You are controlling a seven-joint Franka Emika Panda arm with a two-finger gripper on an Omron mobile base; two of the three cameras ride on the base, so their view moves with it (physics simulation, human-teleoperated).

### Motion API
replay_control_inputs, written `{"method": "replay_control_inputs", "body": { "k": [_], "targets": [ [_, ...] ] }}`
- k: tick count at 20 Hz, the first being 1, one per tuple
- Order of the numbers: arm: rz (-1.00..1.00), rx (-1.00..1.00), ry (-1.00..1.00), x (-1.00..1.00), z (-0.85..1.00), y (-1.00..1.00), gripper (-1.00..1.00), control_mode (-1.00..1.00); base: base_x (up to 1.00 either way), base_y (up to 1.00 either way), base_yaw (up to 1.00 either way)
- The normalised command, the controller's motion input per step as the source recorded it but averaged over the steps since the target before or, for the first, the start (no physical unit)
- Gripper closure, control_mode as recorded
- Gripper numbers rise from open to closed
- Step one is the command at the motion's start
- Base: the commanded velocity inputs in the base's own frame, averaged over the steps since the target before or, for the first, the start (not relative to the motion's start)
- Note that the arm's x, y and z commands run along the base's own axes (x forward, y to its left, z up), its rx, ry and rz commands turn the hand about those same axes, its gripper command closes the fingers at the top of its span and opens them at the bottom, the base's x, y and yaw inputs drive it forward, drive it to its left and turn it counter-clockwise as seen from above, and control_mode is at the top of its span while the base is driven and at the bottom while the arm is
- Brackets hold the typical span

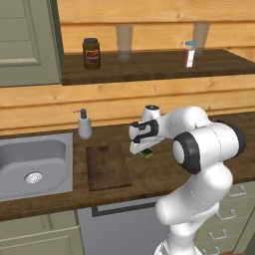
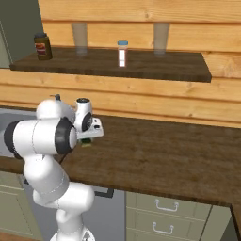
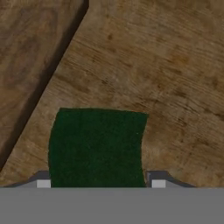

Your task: Pick up the sponge from the counter and clean the cutting board by briefly scrubbing or pressing down on the cutting board. Once finished, release the sponge.

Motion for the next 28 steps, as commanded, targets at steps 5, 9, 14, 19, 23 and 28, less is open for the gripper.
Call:
{"method": "replay_control_inputs", "body": {
  "k": [5, 9, 14, 19, 23, 28],
  "targets": [
    [0.04, 0.00, 0.00, 0.02, 0.00, 0.44, 1.00, -1.00, 0.00, 0.00, 0.00],
    [0.05, 0.00, 0.00, 0.31, 0.00, 0.61, 1.00, -1.00, 0.00, 0.00, 0.00],
    [0.03, 0.00, 0.00, 0.52, 0.00, 0.52, 1.00, -1.00, 0.00, 0.00, 0.00],
    [0.02, 0.00, 0.02, 0.36, 0.00, 0.29, 1.00, -1.00, 0.00, 0.00, 0.00],
    [0.00, 0.00, 0.00, 0.14, -0.03, 0.00, 1.00, -1.00, 0.00, 0.00, 0.00],
    [0.00, 0.00, 0.00, 0.56, -0.16, 0.01, 1.00, -1.00, 0.00, 0.00, 0.00]
  ]
}}
